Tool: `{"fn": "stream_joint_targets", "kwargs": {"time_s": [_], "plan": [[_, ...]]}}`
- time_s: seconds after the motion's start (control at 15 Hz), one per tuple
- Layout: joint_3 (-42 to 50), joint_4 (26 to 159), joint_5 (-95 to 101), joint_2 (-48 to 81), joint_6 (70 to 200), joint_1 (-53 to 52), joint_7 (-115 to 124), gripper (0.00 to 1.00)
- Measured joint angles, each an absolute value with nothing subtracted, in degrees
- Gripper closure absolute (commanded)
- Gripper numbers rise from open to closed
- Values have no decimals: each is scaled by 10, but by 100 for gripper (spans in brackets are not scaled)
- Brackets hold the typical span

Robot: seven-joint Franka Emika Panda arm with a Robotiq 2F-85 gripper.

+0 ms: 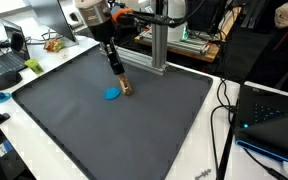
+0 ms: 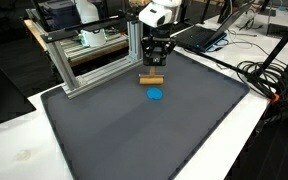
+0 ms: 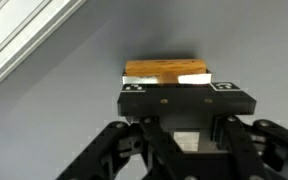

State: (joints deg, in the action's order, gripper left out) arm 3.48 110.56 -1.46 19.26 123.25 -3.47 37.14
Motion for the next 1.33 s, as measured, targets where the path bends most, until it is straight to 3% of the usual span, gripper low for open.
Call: {"fn": "stream_joint_targets", "kwargs": {"time_s": [0.73, 1.33], "plan": [[8, 1288, 65, -90, 1234, -44, 249, 78], [6, 1382, 57, -190, 1232, -32, 57, 78]]}}
